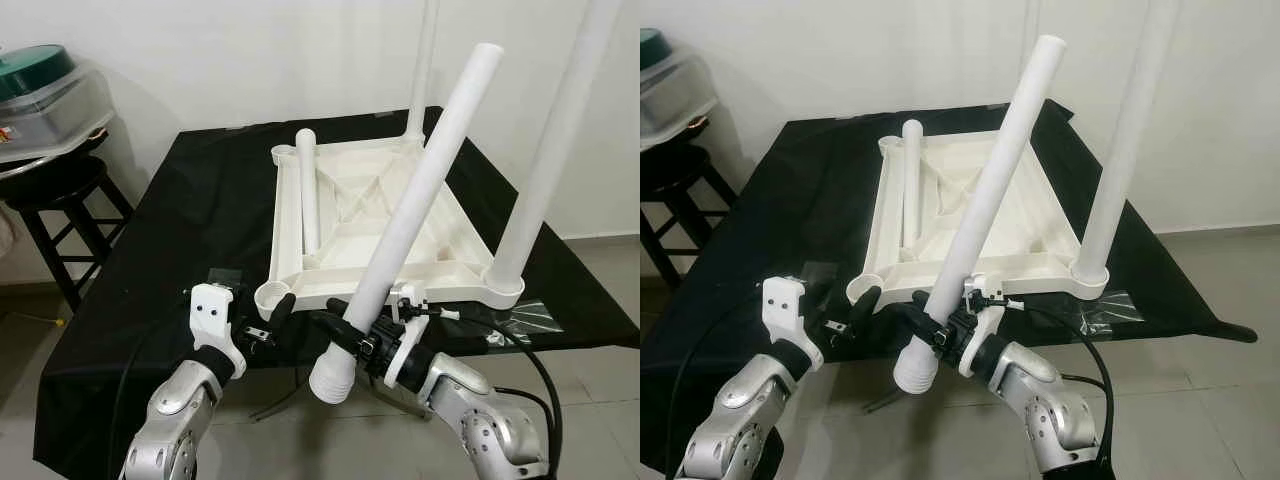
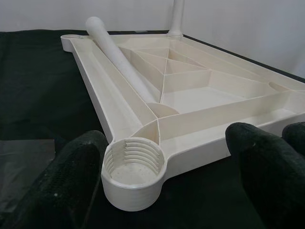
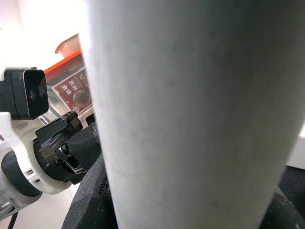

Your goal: Building children table

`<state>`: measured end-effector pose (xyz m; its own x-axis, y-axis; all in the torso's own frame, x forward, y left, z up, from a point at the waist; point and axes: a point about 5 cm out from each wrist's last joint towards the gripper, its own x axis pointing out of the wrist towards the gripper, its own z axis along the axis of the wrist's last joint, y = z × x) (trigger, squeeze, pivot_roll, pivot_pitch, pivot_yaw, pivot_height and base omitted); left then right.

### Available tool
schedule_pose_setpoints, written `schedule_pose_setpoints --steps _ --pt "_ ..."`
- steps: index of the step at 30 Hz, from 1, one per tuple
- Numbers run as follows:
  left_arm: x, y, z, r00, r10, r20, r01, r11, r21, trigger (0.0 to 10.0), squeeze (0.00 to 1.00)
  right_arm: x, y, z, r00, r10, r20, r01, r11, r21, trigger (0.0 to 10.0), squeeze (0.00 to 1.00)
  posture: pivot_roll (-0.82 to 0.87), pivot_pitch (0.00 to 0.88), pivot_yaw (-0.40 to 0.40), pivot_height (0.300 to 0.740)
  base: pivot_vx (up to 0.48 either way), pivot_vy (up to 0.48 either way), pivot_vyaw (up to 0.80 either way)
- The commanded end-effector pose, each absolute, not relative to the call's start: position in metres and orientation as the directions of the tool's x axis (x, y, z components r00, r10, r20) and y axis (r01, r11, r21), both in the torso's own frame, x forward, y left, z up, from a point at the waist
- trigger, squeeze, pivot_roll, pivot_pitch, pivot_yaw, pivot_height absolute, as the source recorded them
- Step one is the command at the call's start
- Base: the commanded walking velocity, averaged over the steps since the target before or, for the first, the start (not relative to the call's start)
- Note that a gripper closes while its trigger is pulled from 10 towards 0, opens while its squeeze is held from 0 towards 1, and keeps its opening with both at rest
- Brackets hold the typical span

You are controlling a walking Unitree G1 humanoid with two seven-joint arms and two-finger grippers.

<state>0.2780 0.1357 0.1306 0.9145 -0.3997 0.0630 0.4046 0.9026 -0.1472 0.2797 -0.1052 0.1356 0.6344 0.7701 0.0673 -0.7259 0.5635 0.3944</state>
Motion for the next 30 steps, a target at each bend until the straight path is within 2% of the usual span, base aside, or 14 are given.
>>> schedule_pose_setpoints --steps 1,30 --pt "0.278 0.1391 0.1268 0.922 -0.385 0.048 0.388 0.909 -0.151 10.0 0.0 0.2809 -0.1005 0.1366 0.62 0.782 0.068 -0.735 0.549 0.397 10.0 0.0 -0.1 0.085 0.072 0.74 0.0 0.0 0.0" --pt "0.2781 0.1392 0.1259 0.922 -0.385 0.043 0.387 0.91 -0.151 10.0 0.0 0.2808 -0.1002 0.1354 0.619 0.783 0.065 -0.735 0.547 0.401 10.0 0.0 -0.1 0.077 0.073 0.74 0.0 0.0 0.0"
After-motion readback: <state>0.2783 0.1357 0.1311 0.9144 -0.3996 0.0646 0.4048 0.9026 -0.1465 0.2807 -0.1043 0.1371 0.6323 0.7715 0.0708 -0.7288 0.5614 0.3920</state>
